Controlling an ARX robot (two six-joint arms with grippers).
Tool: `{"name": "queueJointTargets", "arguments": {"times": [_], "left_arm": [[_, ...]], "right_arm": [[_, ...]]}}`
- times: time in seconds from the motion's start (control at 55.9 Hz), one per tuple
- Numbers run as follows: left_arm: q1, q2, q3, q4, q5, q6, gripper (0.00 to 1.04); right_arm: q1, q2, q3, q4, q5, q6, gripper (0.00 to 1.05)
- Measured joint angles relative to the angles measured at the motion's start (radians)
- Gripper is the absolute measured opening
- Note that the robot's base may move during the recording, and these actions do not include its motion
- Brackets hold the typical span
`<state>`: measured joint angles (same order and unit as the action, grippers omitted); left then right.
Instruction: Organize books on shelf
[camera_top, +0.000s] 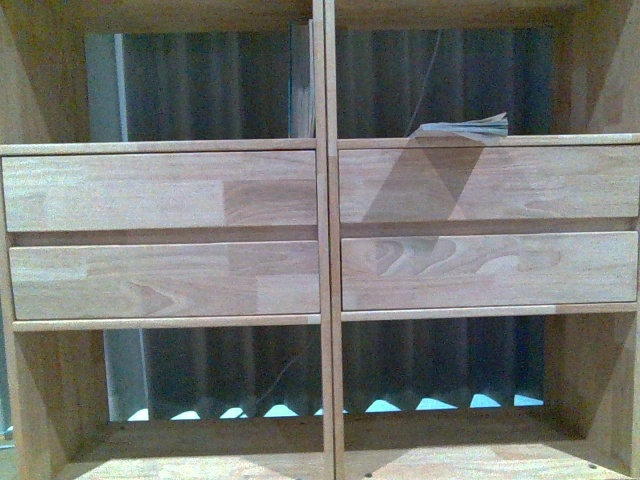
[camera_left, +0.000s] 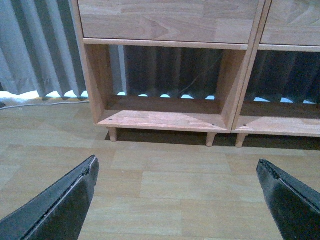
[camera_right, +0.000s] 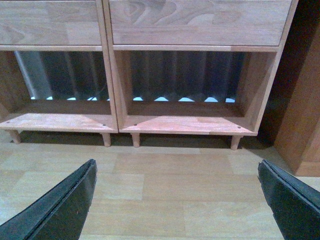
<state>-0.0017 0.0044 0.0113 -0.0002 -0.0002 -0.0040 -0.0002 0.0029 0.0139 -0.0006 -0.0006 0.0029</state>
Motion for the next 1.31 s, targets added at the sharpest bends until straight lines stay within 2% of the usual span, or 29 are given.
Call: {"name": "queueJointTargets", "arguments": {"times": [1.305], "left_arm": [[0.000,0.000,0.000,0.000,0.000,0.000,0.97]], "right_arm": [[0.000,0.000,0.000,0.000,0.000,0.000,0.98]]}}
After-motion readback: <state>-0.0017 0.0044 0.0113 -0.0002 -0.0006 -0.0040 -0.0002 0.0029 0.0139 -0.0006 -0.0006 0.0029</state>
